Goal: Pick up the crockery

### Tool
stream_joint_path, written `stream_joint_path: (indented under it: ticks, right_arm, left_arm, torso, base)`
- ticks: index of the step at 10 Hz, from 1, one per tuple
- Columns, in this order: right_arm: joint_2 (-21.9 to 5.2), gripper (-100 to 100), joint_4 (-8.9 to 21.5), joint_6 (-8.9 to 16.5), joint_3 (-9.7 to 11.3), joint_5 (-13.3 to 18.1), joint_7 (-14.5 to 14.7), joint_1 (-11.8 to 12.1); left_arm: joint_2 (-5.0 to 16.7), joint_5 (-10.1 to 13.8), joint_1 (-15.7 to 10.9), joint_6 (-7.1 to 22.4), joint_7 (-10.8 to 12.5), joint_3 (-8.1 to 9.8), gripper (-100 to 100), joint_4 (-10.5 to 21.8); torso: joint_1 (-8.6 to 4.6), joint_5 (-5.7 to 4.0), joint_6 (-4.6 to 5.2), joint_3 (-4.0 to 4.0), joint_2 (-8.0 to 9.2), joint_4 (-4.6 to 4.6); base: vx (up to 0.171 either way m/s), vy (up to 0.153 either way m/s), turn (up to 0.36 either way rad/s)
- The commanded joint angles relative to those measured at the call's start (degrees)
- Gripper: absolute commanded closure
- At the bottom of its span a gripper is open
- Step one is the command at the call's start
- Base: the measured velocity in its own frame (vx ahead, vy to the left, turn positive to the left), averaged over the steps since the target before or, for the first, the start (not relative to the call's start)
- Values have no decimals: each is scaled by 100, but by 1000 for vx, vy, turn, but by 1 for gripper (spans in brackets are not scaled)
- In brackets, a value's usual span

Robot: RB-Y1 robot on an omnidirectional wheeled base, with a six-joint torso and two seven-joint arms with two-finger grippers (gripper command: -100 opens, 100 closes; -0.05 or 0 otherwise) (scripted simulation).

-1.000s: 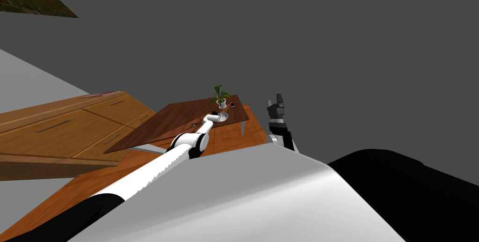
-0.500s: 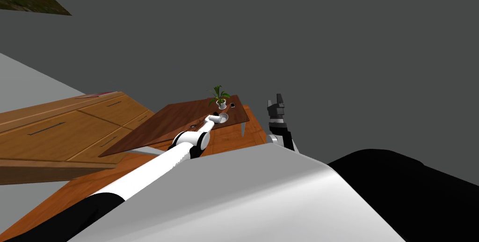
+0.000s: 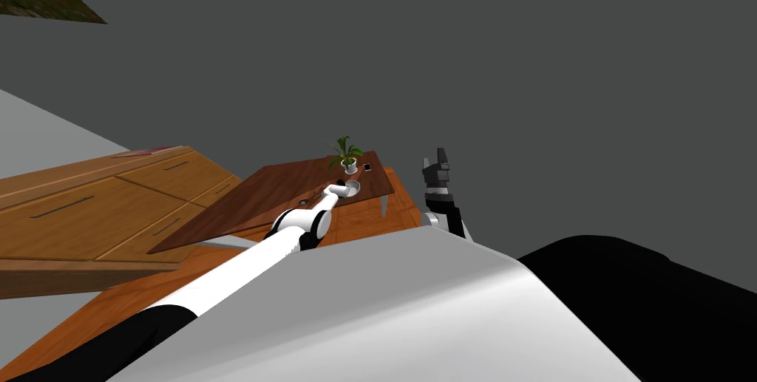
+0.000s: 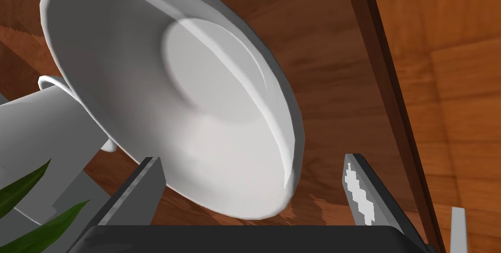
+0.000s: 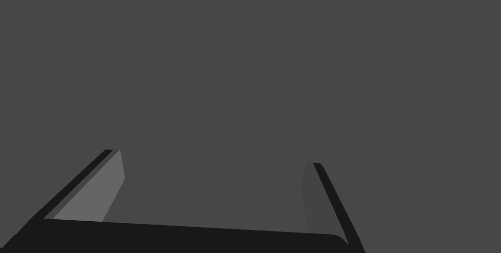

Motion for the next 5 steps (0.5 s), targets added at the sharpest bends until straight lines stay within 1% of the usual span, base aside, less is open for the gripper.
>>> stream_joint_path:
  ticks: [1,2,5]
  right_arm:
    - [0,0,0,0,0,0,0,0]
    - [0,0,0,0,0,0,0,0]
    - [0,0,0,0,0,0,0,-1]
  left_arm:
    - [0,0,0,0,0,0,-100,0]
    - [2,1,-10,-45,5,1,100,35]
    - [2,2,-8,-37,6,2,100,32]
  torso:
    - [0,0,0,0,0,0]
    - [1,1,0,6,12,2]
    - [-1,-1,1,15,26,7]
  base:
    - [28,1,0]
    - [0,0,0]
    - [1,0,-1]
